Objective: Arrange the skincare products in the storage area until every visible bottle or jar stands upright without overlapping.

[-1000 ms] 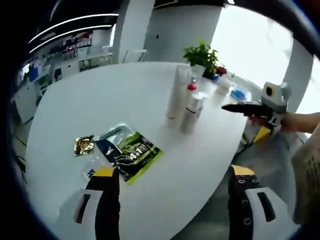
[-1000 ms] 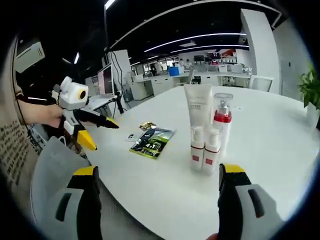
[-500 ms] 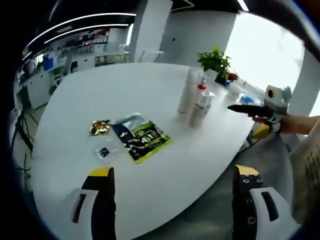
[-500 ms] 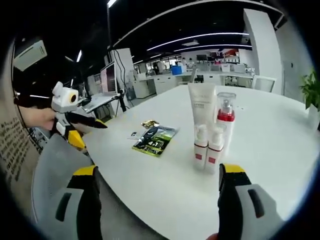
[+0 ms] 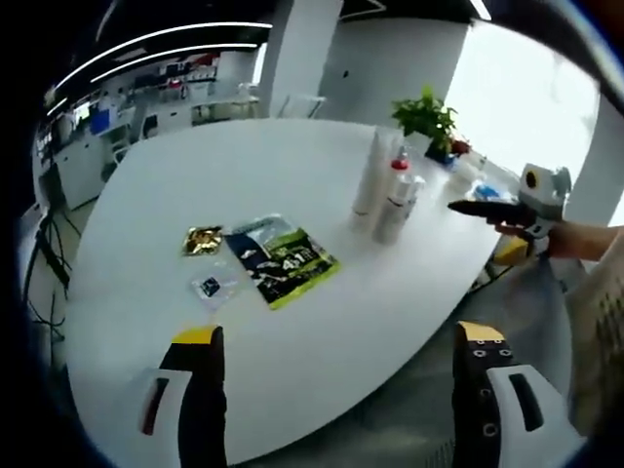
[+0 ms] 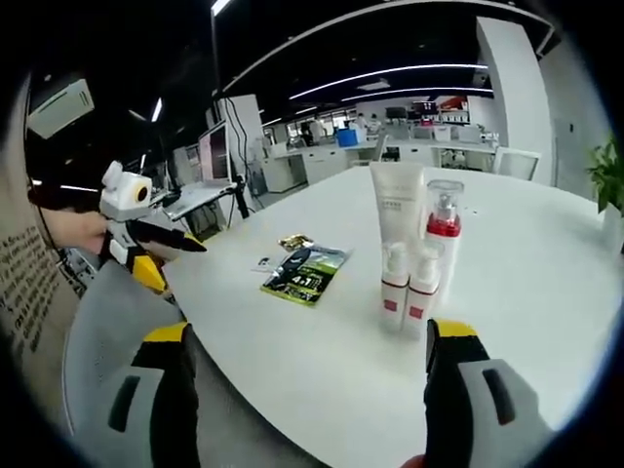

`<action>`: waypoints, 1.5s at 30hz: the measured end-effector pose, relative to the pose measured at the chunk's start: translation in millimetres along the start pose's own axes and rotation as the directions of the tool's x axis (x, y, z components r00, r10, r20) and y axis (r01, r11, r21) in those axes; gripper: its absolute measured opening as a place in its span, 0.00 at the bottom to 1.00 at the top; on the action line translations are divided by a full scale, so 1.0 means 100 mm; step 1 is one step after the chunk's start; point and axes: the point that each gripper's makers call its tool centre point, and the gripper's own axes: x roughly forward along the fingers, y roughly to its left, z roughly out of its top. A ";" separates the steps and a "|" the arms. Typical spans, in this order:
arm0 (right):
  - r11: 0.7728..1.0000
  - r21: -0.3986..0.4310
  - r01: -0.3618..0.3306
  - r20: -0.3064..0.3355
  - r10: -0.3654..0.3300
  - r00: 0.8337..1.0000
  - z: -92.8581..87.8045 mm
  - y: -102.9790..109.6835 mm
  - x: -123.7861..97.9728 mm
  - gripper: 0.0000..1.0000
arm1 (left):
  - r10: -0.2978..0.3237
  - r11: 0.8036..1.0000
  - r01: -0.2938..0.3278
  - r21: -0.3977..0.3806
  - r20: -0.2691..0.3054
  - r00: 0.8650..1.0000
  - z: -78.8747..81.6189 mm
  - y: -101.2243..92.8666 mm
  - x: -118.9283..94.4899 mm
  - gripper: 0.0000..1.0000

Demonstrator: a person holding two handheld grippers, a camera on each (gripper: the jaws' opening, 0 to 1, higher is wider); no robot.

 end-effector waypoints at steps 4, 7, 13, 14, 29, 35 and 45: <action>1.000 -0.003 -0.004 -0.003 0.004 1.000 0.00 0.01 0.00 0.99 | -0.002 1.000 0.002 0.004 0.001 1.000 0.03 0.00 0.02 0.95; 1.000 -0.003 -0.003 -0.004 0.003 1.000 0.00 0.01 0.00 0.99 | -0.002 1.000 0.002 0.005 -0.002 1.000 0.04 0.01 0.04 0.94; 1.000 -0.001 -0.005 -0.008 0.005 1.000 0.00 0.01 0.01 0.98 | 0.009 1.000 -0.009 -0.005 -0.012 1.000 0.07 0.04 0.11 0.92; 1.000 0.000 -0.005 -0.008 0.005 1.000 0.00 0.01 0.01 0.98 | 0.018 1.000 -0.018 -0.010 -0.019 1.000 0.08 0.05 0.13 0.92; 1.000 -0.014 -0.003 -0.029 0.003 1.000 -0.03 0.00 0.02 0.98 | 0.108 0.993 -0.111 -0.035 -0.078 0.991 0.21 0.15 0.77 0.94; 1.000 0.002 0.011 -0.031 -0.011 0.999 -0.04 -0.05 0.00 0.98 | 0.140 0.988 -0.146 -0.048 -0.100 0.985 0.26 0.17 0.99 0.94; 0.999 0.024 0.046 -0.030 -0.046 0.999 -0.06 -0.14 -0.02 0.98 | 0.217 0.969 -0.229 -0.092 -0.124 0.968 0.32 0.34 1.32 0.94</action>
